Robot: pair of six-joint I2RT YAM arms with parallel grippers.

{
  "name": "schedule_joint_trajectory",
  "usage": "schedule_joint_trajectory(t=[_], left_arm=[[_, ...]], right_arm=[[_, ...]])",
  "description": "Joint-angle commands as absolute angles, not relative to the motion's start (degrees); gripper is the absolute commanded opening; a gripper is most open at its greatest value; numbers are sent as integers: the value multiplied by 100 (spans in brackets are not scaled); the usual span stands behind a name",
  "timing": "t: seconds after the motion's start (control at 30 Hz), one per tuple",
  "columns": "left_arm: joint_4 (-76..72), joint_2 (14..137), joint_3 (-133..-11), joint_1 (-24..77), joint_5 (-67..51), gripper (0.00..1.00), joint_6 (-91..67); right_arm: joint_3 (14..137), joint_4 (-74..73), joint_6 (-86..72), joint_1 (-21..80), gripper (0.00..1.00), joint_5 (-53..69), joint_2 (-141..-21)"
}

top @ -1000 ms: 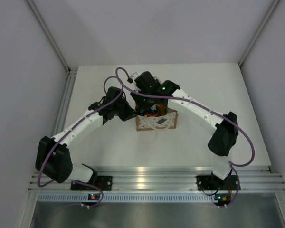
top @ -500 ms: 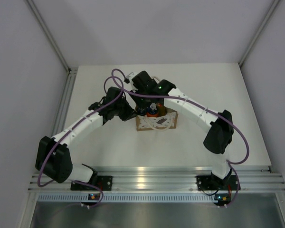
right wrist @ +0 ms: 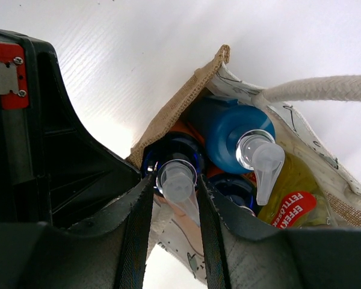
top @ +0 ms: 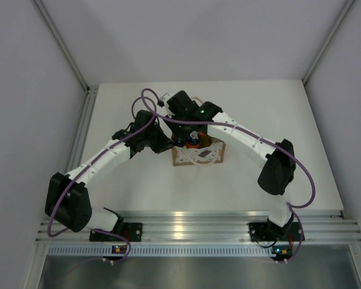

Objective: Take the personal care products out of the canvas bag

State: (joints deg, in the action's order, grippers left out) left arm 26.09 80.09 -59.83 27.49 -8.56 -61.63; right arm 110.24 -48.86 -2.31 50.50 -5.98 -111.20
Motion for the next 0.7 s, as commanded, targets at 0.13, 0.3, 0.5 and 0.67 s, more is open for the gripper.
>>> schedule_joint_trajectory(t=[0.13, 0.3, 0.5, 0.67], left_arm=[[2575, 8130, -5827, 2777, -747, 0, -6231], [2566, 8095, -5827, 2786, -730, 0, -6223], [2566, 8112, -5836, 2777, -738, 0, -6249], [2575, 8086, -5836, 2777, -721, 0, -6249]], right_arm=[[10960, -4641, -220, 5063, 34, -554, -11109], [10916, -4641, -228, 5063, 27, -519, -11109], [10890, -4641, -211, 5054, 21, -510, -11109], [10855, -4632, -202, 5063, 22, -501, -11153]])
